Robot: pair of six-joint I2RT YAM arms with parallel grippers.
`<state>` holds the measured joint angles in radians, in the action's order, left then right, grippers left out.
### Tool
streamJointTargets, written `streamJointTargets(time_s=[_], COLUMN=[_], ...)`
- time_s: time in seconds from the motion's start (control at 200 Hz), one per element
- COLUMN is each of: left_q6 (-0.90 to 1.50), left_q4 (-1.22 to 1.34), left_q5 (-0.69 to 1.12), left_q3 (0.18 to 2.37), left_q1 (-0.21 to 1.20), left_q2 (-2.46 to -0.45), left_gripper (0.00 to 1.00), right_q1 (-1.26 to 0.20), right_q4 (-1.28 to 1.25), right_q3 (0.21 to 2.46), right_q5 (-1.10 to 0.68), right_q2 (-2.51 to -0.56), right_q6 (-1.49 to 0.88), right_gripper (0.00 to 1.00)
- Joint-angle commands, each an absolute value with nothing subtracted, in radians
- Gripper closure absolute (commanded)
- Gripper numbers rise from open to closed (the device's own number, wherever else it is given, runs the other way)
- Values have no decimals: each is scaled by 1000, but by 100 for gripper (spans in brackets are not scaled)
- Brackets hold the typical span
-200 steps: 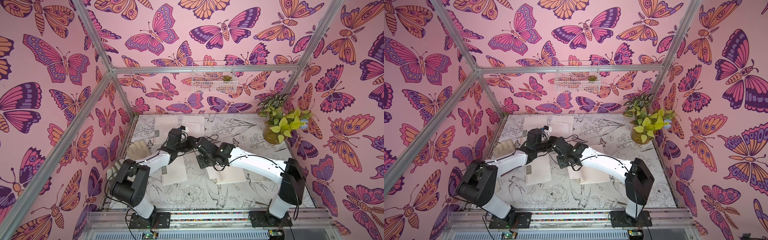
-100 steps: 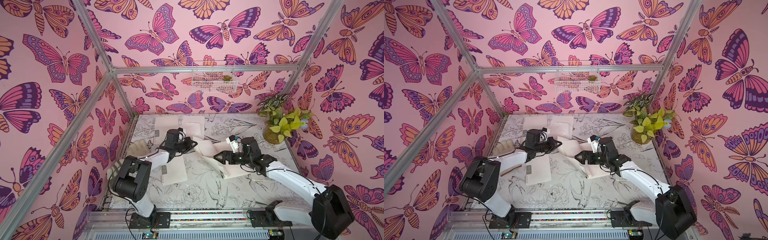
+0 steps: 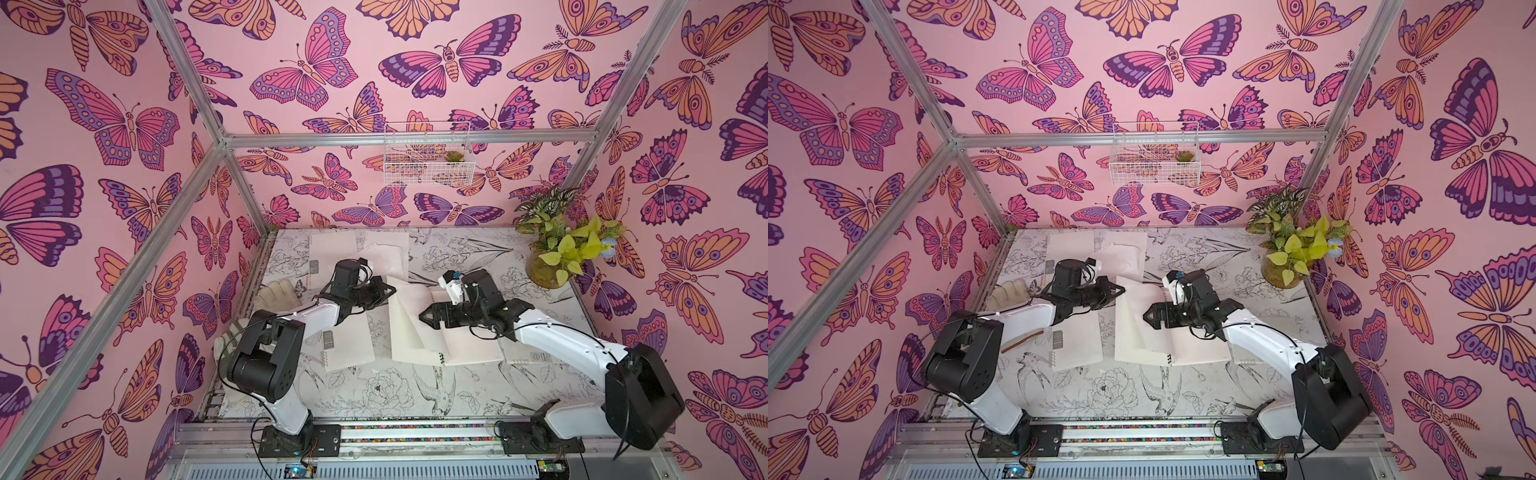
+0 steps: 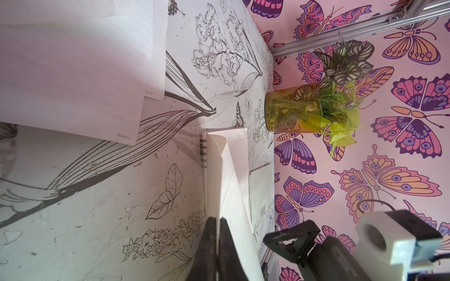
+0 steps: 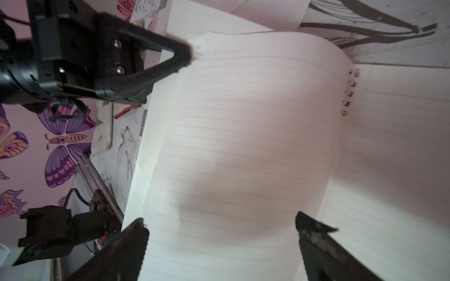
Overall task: Tear off pages from different notebooks
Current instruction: Tear off the paper from the notebook.
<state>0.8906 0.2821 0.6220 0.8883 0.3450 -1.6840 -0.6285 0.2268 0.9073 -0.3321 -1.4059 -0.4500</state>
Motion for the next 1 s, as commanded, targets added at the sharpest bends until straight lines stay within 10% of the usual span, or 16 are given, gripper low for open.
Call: streamJointTargets(time_s=[0.0,0.591,0.726,0.851,0.991], left_q6=[874,868,871,881,891], left_q4=[268,253,251,251,258], left_q5=[642,640,644,636,638], left_q3=[905,900,906,912,931], left_q1=[342,339,338,339,350], left_q2=[-1671,-1655,-1660,-1665,-1688], left_gripper=[100,100,100,72,61], right_q1=[-726,-957,-938,-885,-778], right_q4=[368,799,805,727,521], right_q3=[1007,1372,1360,1290,1134], right_q5=[-108,489,510,405,147], right_q2=[-1414,-1732,-1721,-1679,-1593], right_q6=[-384,-386,-412,-418,-430], right_gripper=[1,2,26,67,72])
